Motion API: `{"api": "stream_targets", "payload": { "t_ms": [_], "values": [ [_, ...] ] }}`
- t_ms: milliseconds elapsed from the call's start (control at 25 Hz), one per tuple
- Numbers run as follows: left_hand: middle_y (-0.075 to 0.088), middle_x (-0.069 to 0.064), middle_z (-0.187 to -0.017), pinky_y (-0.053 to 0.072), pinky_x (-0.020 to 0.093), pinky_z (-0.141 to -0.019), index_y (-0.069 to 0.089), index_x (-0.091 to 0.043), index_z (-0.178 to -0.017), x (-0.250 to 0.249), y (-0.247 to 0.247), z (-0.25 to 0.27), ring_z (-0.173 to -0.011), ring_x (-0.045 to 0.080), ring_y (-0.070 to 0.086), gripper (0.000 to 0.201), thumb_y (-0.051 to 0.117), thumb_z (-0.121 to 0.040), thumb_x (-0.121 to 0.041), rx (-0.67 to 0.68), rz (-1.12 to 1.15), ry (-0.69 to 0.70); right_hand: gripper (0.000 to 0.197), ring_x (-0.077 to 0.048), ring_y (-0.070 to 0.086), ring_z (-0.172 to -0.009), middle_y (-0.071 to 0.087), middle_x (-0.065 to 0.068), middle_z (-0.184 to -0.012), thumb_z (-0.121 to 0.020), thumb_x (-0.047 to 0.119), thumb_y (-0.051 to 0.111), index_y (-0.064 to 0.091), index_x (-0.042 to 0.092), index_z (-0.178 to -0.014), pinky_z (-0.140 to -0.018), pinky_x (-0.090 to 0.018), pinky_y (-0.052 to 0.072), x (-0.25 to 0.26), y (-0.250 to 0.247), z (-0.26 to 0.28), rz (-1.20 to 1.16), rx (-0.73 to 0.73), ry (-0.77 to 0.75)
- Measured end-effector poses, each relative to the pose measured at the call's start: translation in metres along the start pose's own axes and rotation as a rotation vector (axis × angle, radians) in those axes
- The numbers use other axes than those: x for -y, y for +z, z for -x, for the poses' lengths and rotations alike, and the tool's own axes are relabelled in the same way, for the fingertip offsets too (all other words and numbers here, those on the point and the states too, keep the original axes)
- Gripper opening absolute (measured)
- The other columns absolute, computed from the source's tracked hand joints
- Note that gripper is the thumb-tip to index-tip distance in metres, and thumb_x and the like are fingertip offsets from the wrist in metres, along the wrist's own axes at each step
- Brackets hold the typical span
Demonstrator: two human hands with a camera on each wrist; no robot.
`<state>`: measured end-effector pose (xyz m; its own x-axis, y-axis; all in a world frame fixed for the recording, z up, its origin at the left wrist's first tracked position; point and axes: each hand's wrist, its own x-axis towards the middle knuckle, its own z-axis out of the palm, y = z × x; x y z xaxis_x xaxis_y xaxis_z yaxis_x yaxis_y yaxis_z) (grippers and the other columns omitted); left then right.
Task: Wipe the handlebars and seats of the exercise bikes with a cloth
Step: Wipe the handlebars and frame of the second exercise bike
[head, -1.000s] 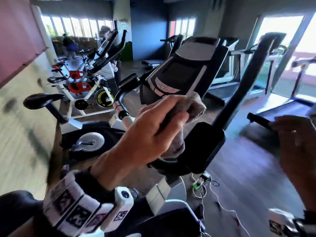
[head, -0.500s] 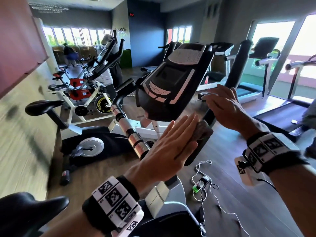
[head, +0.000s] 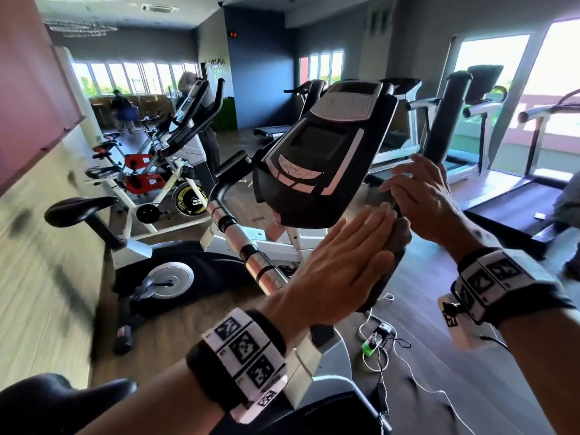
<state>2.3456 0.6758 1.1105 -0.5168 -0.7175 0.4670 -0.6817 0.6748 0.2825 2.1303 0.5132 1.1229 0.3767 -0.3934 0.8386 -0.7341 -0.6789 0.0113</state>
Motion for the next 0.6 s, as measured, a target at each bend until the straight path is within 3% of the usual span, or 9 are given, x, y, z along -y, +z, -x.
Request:
{"api": "stream_targets", "payload": {
  "t_ms": [120, 320, 480, 600],
  "values": [
    [0.002, -0.009, -0.171, -0.005, 0.033, -0.127, 0.010, -0.022, -0.164, -0.001, 0.002, -0.021, -0.156, 0.006, -0.009, 0.063, 0.020, -0.107, -0.047, -0.004, 0.021, -0.120, 0.031, -0.041, 0.059, -0.118, 0.071, -0.008, -0.108, -0.104, 0.016, 0.040, 0.070, 0.013, -0.097, -0.110, -0.062, 0.034, -0.004, -0.001, 0.005, 0.081, -0.005, -0.150],
    [0.025, 0.004, -0.167, 0.006, 0.030, -0.128, 0.025, -0.011, -0.160, 0.013, 0.000, 0.002, -0.156, 0.011, 0.016, 0.056, 0.030, -0.110, -0.034, -0.039, 0.055, 0.138, 0.036, -0.034, 0.053, -0.120, 0.068, -0.008, -0.106, -0.100, 0.016, 0.037, 0.072, 0.010, -0.094, -0.117, -0.054, 0.027, 0.007, -0.004, 0.002, 0.072, 0.018, -0.064],
    [0.038, 0.000, -0.160, 0.022, 0.040, -0.124, 0.030, -0.015, -0.159, 0.015, -0.005, -0.021, -0.148, 0.013, 0.031, 0.056, 0.026, -0.110, -0.043, -0.017, 0.110, -0.045, 0.038, -0.040, 0.054, -0.121, 0.067, -0.006, -0.109, -0.105, 0.024, 0.032, 0.069, 0.018, -0.098, -0.111, -0.058, 0.032, -0.003, 0.000, 0.005, 0.067, 0.061, -0.011],
    [0.034, 0.002, -0.164, 0.019, 0.039, -0.126, 0.033, -0.012, -0.158, 0.006, 0.004, -0.005, -0.154, 0.012, 0.023, 0.054, 0.028, -0.109, -0.036, -0.073, 0.094, 0.113, 0.034, -0.043, 0.052, -0.126, 0.067, -0.009, -0.115, -0.105, 0.021, 0.035, 0.069, 0.017, -0.102, -0.111, -0.059, 0.032, -0.008, 0.004, 0.007, 0.098, 0.077, -0.004]
  ]
}}
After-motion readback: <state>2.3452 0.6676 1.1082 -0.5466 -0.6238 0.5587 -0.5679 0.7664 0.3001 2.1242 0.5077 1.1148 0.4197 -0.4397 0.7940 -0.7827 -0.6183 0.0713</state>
